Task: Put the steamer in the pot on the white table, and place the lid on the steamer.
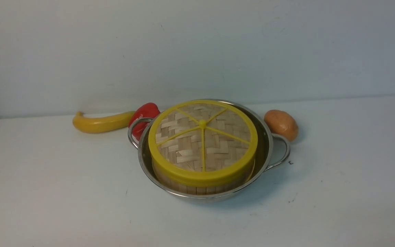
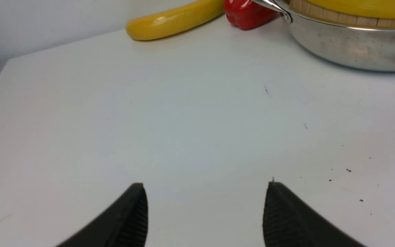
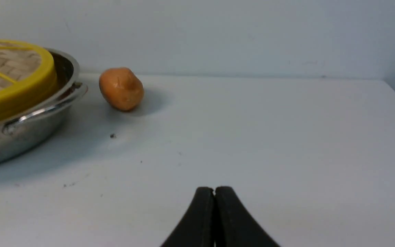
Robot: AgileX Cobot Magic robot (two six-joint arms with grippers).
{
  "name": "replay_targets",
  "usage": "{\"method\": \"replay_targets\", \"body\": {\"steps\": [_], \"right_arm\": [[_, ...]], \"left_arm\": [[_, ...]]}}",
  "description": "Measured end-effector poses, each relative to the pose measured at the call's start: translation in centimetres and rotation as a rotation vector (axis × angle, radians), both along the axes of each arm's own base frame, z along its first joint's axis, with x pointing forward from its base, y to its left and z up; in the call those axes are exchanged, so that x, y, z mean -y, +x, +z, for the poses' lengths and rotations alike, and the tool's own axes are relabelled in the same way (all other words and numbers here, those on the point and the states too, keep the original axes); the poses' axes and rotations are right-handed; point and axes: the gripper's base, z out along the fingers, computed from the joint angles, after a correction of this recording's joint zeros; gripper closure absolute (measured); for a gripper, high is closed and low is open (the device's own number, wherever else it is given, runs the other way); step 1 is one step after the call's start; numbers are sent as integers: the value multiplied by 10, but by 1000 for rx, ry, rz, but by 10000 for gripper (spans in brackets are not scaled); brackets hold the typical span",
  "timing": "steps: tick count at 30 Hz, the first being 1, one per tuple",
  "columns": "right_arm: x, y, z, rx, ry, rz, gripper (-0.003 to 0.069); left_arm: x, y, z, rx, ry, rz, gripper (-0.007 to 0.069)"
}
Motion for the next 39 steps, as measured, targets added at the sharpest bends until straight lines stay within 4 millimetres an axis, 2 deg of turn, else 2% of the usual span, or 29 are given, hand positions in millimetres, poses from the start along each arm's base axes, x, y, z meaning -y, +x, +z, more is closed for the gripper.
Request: {"method": "replay_targets", "body": {"steps": [7, 18, 26, 39], "right_arm": [[0, 0, -9, -32, -5, -6, 672], [-1, 1, -8, -2, 6, 3, 666], [-2, 1, -7, -1, 111, -2, 664], [-3, 1, -7, 1, 75, 8, 651]], "left_arm": [[0, 0, 0, 0, 0, 0, 204], [0, 0, 0, 0, 0, 0, 204], [0, 0, 0, 0, 0, 0, 204], [0, 0, 0, 0, 0, 0, 204]]}}
